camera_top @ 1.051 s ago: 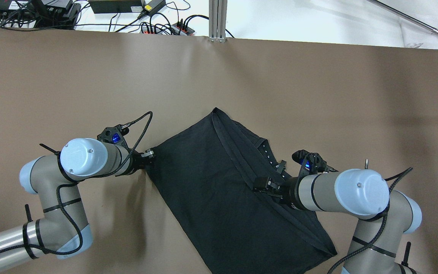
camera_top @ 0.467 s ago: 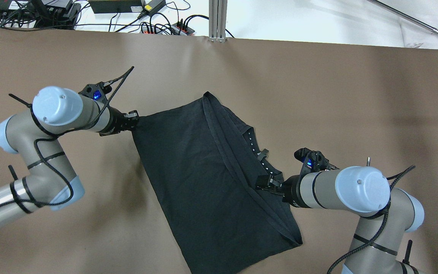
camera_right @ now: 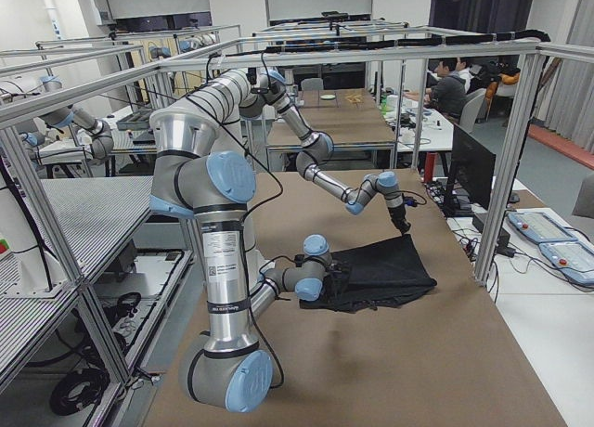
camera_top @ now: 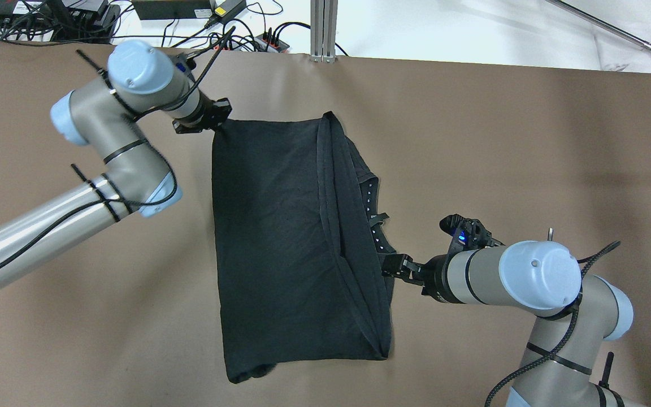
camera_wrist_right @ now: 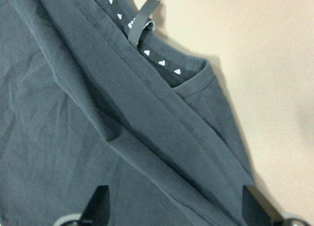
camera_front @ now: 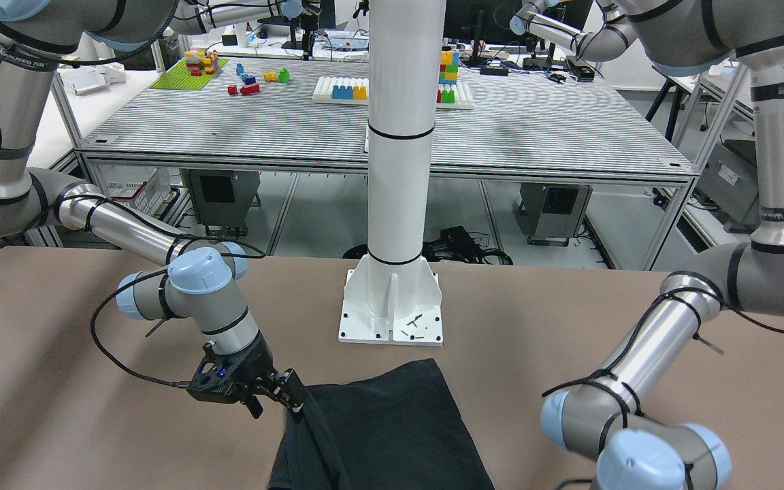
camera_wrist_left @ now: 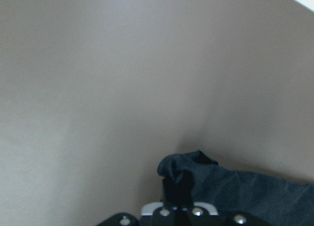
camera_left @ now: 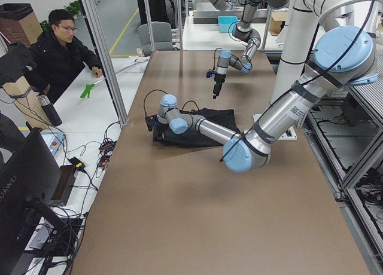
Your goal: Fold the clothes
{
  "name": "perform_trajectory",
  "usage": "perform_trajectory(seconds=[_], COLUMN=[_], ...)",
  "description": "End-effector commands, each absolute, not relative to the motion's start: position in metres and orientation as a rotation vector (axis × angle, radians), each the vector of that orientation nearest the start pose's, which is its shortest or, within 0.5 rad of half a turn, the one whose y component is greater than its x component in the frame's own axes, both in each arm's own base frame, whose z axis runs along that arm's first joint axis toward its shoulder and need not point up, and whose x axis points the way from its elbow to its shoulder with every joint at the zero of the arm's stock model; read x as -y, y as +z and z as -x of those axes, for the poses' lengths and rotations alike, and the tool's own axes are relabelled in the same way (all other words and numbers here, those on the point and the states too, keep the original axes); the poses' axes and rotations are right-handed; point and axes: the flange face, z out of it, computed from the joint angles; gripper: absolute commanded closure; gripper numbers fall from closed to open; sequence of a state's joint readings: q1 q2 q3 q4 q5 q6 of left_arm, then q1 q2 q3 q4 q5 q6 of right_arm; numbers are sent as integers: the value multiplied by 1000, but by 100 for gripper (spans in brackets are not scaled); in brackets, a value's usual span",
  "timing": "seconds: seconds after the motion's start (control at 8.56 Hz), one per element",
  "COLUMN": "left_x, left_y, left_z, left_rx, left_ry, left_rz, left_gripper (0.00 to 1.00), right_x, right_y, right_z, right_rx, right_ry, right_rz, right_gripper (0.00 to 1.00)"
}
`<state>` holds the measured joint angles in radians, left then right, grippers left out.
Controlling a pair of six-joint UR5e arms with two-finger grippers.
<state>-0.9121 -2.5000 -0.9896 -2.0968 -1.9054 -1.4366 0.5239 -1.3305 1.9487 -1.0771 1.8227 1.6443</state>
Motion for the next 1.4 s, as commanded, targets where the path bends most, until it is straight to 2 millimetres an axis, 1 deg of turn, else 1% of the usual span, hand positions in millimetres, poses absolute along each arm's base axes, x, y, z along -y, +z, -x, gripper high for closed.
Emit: perform_trajectory(seconds=[0.0,0.12,0.23,0.35,0.47,0.58,0.7,0.82,0.93,1.05,1.17,1.28], left_x=[772,772,772,768,760,754,744,738,736,737,739,739], left_y=[246,245,245,245,255,262,271,281,283,284,282,281], left_z=[-449,-451,-452,-447,-442,-433,-421,-411,-402,-398,-396,-396], left_rx=[-906,-898,-892,-903,-909,-919,-933,-934,-937,-935,-930,-928], left_ry=[-586,-592,-601,-598,-596,-599,-599,-603,-610,-617,-624,-627], left_rz=[-203,-228,-247,-256,-260,-268,-280,-285,-295,-303,-316,-320], left_gripper=[88,7,5,5,5,5,6,6,6,6,6,6], right_x=[372,372,375,381,393,405,411,410,403,401,397,392], right_y=[302,302,297,284,267,234,218,205,191,187,187,192], right_z=[424,424,425,429,443,466,499,541,580,606,605,604], right_rx=[1125,1121,1126,1135,1097,1055,1000,974,948,879,834,785], right_ry=[387,379,377,367,381,336,222,106,13,-32,-130,-212], right_rz=[-42,-52,-78,-133,-160,-195,-235,-262,-271,-253,-261,-263], right_gripper=[5,5,5,5,5,5,6,13,20,32,52,60])
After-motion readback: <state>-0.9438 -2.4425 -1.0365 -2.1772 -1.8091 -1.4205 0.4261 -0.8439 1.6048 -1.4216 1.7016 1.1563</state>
